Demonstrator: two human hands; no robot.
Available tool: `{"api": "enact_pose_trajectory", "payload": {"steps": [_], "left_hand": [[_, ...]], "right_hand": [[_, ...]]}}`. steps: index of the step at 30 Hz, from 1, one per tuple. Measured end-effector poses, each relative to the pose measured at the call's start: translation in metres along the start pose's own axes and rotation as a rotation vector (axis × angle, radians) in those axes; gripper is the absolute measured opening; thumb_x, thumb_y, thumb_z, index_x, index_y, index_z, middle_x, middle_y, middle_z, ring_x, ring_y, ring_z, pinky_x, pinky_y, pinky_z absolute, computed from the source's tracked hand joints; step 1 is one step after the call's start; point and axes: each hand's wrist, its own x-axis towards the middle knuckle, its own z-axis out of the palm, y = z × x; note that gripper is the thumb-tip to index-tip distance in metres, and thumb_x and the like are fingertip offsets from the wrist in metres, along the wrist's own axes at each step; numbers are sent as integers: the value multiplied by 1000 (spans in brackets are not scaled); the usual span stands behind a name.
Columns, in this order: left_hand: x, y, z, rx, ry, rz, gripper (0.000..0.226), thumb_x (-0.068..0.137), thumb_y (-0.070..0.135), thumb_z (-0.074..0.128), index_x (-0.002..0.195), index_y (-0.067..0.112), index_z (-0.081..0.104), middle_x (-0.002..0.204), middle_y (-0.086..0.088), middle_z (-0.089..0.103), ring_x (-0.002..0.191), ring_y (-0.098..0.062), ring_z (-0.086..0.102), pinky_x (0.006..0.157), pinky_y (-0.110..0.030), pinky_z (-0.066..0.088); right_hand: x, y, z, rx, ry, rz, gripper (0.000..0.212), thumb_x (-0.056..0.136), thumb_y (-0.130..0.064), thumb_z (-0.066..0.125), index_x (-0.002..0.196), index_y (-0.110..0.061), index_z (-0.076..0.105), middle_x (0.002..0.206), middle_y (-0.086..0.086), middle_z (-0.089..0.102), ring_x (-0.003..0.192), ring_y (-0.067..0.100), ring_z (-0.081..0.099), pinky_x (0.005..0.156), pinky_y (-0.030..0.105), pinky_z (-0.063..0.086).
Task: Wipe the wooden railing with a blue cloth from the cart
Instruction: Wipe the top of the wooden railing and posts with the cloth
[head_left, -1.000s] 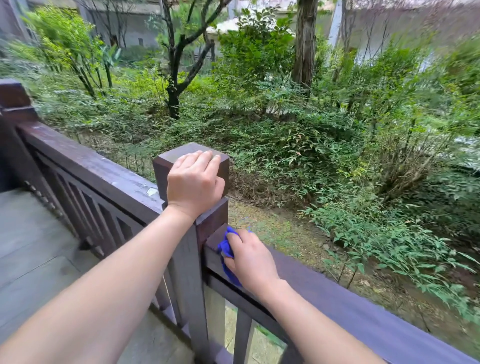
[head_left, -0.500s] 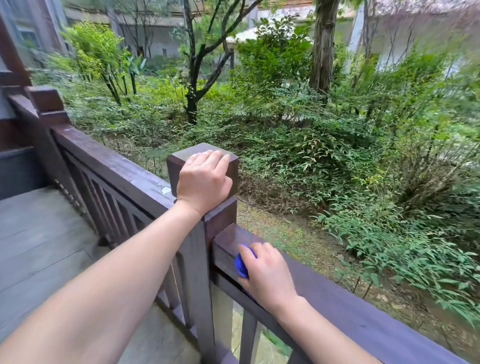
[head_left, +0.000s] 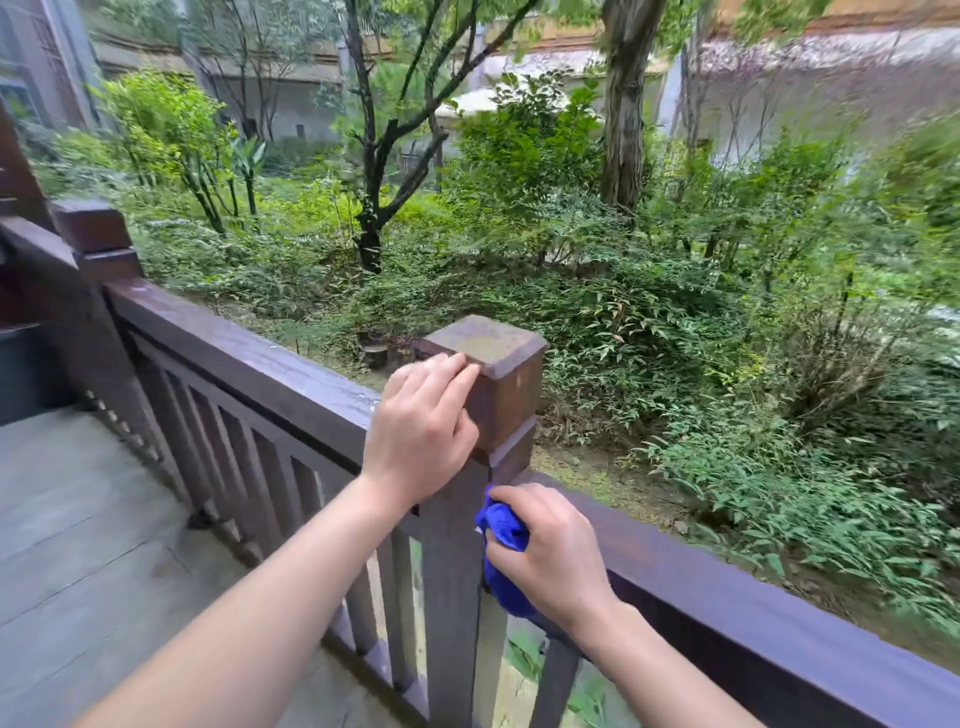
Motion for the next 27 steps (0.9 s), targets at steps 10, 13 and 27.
{"api": "enact_pose_trajectory", "payload": {"steps": [10,13,27], "left_hand": [[-75,-131,-54,98,-234,-112,48,83,20,48,127,6,65,131,-17,63,122,-35,59,109,-49,43],[-93,-161,-63,96,-295,-170,50,82,22,46,127,7,65,132,-17,63,122,-34,60,109,-50,43],[-92,-301,15,61,-449,-335,51,85,28,37,120,5,67,125,-15,65,120,-33,60,111,-50,41]], "right_hand": [[53,-101,61,54,69,55,36,72,-30,65,108,-27,64,106,-11,66,96,13,60,83,27,49],[66,-116,81,47,62,60,36,71,-32,63,107,-29,64,102,-11,66,93,13,60,80,29,49],[180,-103,187,44,45,129,37,76,-30,67,112,-29,62,105,-10,64,98,14,56,78,22,38]]}}
